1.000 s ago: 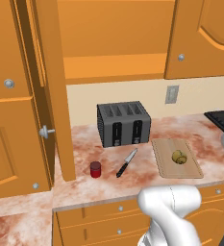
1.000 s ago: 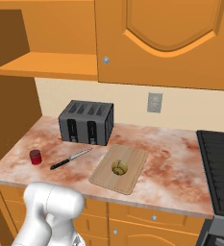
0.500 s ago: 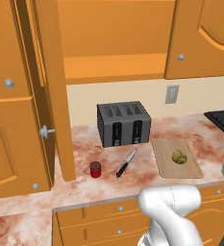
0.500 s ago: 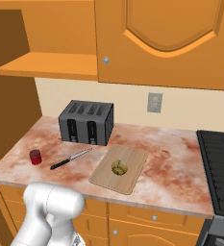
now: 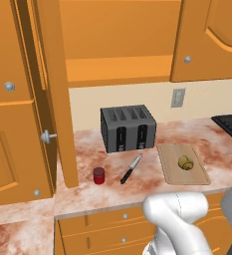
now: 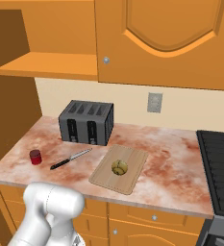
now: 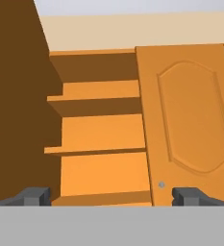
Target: Pick the bread, place it on the cutting board, pick the jam, place it on the counter, and close the cabinet.
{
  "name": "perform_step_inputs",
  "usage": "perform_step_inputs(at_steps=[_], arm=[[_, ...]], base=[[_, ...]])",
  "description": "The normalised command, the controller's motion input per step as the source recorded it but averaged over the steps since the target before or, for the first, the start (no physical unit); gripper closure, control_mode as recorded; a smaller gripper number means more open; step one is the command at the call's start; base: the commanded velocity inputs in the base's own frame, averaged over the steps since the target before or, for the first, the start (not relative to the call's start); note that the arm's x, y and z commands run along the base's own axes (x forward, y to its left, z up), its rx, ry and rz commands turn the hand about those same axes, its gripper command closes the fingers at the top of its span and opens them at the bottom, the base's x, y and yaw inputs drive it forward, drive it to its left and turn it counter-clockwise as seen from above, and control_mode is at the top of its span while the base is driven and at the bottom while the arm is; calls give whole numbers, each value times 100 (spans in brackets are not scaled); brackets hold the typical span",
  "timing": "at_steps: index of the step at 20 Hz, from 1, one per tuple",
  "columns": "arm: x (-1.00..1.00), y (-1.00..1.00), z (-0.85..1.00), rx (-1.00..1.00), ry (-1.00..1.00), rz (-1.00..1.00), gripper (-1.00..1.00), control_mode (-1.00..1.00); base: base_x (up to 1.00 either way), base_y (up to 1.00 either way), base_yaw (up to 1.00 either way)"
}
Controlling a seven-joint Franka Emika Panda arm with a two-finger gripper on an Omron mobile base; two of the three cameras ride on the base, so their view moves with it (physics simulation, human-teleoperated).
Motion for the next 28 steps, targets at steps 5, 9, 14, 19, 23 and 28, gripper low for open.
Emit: perform_step_inputs(at_steps=[5, 9, 14, 19, 23, 28], arm=[[-13, 26, -3, 0, 0, 0, -100, -100], [0, 26, -5, 0, 0, 0, -100, -100], [0, 26, -17, -1, 0, 0, -100, -100], [0, 27, -23, -2, 0, 0, -100, -100], [0, 31, -21, -1, 0, 0, -100, -100], [4, 30, -13, -1, 0, 0, -100, -100]], base=[[0, 0, 0], [0, 0, 0], [0, 0, 0], [0, 0, 0], [0, 0, 0], [0, 0, 0]])
